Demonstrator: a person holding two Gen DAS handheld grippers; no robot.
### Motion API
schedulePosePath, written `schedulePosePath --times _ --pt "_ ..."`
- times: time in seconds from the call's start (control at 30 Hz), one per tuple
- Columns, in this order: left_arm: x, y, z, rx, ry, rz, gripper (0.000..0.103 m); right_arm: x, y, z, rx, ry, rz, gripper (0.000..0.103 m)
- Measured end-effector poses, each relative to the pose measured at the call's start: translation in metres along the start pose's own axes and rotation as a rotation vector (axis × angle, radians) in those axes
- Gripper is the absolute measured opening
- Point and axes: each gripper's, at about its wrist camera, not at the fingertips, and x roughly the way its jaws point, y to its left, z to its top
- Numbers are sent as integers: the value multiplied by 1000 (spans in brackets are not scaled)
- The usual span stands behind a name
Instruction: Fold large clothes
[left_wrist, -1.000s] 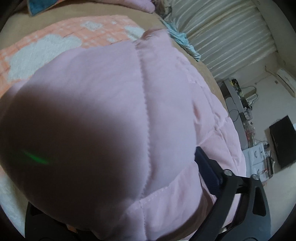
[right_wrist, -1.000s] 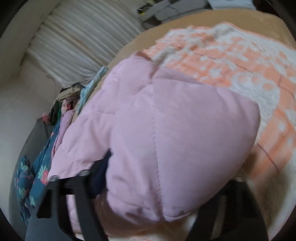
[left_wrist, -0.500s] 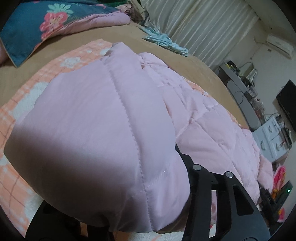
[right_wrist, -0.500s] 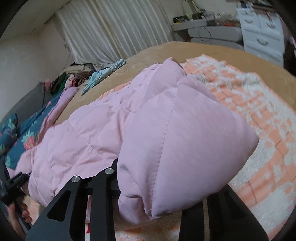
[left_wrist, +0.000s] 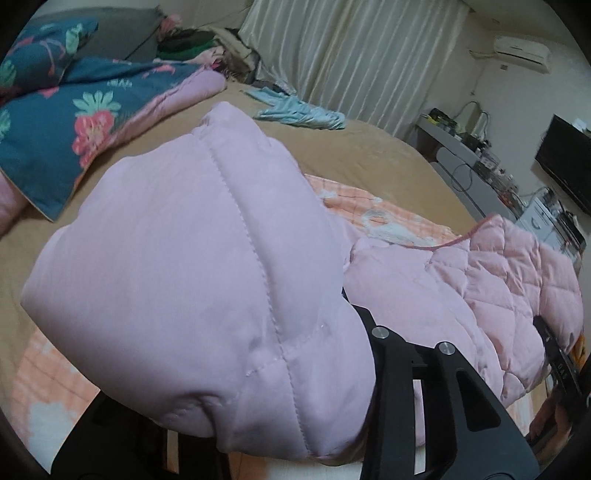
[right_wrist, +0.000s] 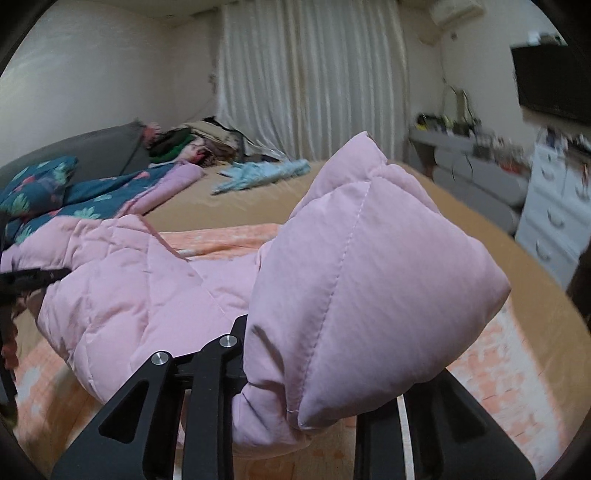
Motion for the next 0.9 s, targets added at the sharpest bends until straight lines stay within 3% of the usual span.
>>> schedulePosePath --times 0.4,0.77,0.9 --pt "-59 2 -68 115 14 54 30 -76 13 -63 -17 33 3 23" --pt "-61 14 -117 163 22 104 32 -86 7 -115 76 110 -32 24" --pt "-54 21 -132 153 35 121 34 -83 -3 -136 163 156 -36 27"
